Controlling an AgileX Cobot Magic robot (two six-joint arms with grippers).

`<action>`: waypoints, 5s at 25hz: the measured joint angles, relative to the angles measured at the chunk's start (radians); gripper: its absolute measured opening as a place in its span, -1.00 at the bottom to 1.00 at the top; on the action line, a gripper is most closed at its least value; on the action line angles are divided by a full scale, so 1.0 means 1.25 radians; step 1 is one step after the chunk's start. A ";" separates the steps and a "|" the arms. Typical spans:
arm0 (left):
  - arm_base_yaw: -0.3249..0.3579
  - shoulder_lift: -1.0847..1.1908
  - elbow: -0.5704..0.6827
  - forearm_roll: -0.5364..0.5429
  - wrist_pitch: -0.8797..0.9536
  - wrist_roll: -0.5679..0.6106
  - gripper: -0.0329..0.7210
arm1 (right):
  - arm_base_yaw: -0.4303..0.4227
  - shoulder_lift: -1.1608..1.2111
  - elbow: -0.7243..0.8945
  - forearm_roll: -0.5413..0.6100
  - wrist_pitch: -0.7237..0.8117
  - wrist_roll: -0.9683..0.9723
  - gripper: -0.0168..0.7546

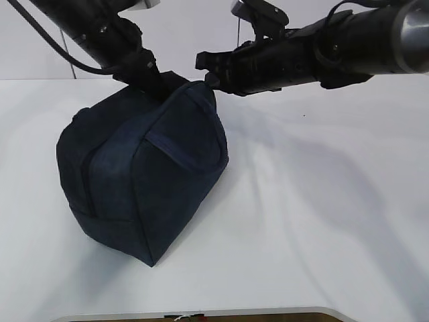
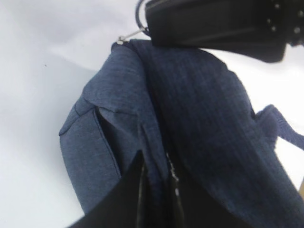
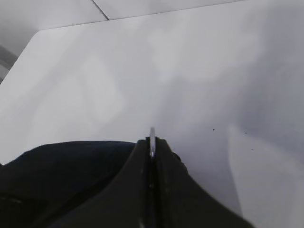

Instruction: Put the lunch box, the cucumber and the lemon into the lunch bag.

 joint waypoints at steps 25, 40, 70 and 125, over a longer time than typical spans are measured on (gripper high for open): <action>0.000 0.000 0.000 0.014 0.033 0.016 -0.87 | -0.009 0.072 -0.002 0.001 0.000 0.011 -0.94; 0.000 0.000 0.000 0.014 0.034 0.018 -0.87 | -0.010 0.049 -0.002 0.000 0.004 -0.031 -0.24; 0.000 0.000 0.000 0.022 0.034 -0.041 -0.87 | -0.010 -0.099 0.000 -0.005 -0.032 -0.724 -0.14; 0.000 0.000 -0.002 0.026 0.034 -0.174 -0.84 | 0.174 -0.130 0.179 0.583 0.756 -1.287 -0.14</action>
